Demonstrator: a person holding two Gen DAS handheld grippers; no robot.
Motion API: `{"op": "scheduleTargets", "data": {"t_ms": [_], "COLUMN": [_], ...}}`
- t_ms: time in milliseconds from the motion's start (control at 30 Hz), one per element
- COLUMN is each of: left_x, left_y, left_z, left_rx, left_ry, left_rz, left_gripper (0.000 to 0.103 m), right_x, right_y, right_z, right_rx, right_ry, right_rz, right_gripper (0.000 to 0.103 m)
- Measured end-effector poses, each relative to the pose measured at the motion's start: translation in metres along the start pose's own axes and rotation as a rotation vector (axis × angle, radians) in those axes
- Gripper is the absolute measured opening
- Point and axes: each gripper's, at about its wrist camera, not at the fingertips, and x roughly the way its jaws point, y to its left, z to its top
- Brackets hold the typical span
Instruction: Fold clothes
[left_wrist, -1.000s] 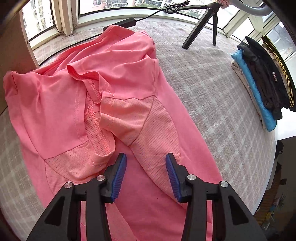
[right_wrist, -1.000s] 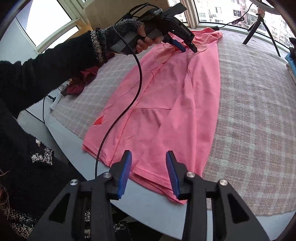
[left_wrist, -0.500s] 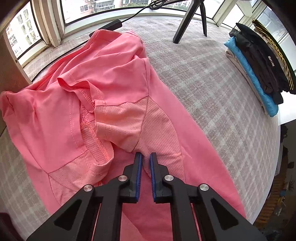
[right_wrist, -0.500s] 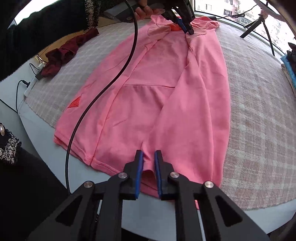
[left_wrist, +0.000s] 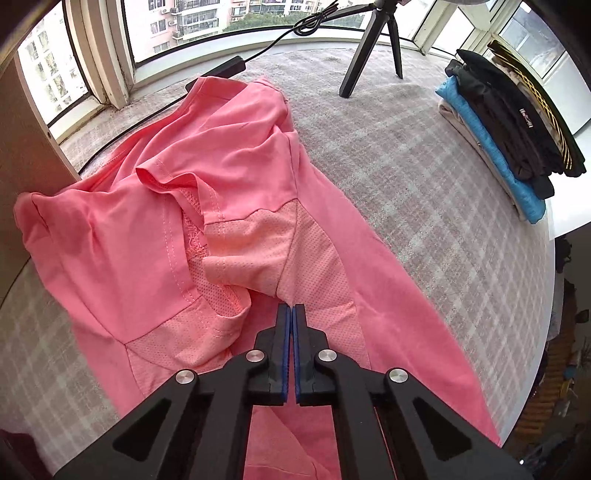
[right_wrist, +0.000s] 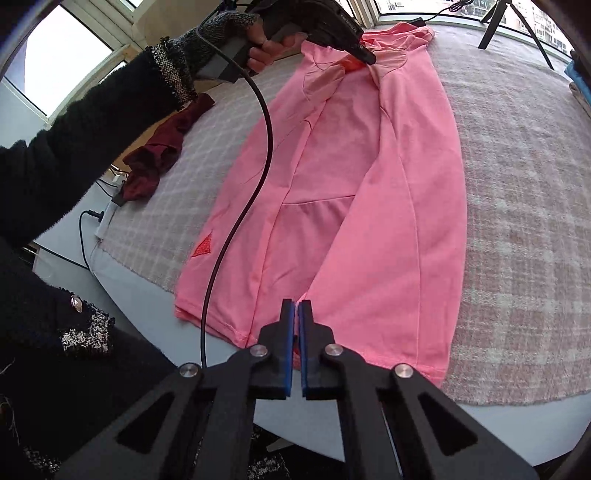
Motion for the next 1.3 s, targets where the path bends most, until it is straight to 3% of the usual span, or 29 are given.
{"op": "scheduleTargets", "data": {"t_ms": [133, 267, 367, 500, 600, 767, 867, 933, 1133, 1300], "left_x": [-0.002, 0.014, 0.013, 0.0, -0.017, -0.039, -0.033, -0.018, -0.001, -0.038], "left_y": [0.012, 0.019, 0.02, 0.012, 0.002, -0.043, -0.085, -0.106, -0.139, -0.111], "left_z": [-0.003, -0.009, -0.011, -0.019, -0.027, -0.059, -0.073, -0.078, -0.099, -0.113], "left_rx": [-0.006, 0.009, 0.013, 0.052, 0.08, 0.149, 0.205, 0.243, 0.343, 0.22], "left_ry": [0.011, 0.048, 0.041, 0.043, 0.015, -0.05, -0.042, -0.01, 0.014, -0.022], "left_rz": [0.004, 0.043, 0.032, 0.008, 0.019, -0.076, -0.188, -0.222, -0.128, -0.184], "left_gripper": [0.001, 0.001, 0.002, 0.02, 0.021, 0.022, 0.022, 0.022, 0.023, 0.023], "right_x": [-0.01, 0.011, 0.03, 0.022, -0.003, -0.017, 0.002, 0.015, 0.006, -0.033], "right_y": [-0.003, -0.009, -0.009, -0.007, -0.005, -0.033, -0.049, -0.057, -0.053, -0.052], "right_z": [0.002, -0.006, -0.012, -0.013, -0.009, 0.009, 0.018, 0.018, -0.009, -0.023], "right_rx": [0.046, 0.063, 0.06, 0.058, 0.047, 0.091, 0.105, 0.124, 0.104, 0.213], "right_ry": [-0.013, 0.063, 0.111, 0.137, 0.092, -0.048, -0.062, -0.035, 0.066, -0.033], "right_rz": [0.081, 0.091, 0.091, 0.144, 0.174, 0.012, -0.052, -0.078, -0.158, -0.102], "right_gripper": [0.002, 0.002, 0.003, 0.007, 0.02, 0.023, 0.023, 0.023, 0.019, 0.022]}}
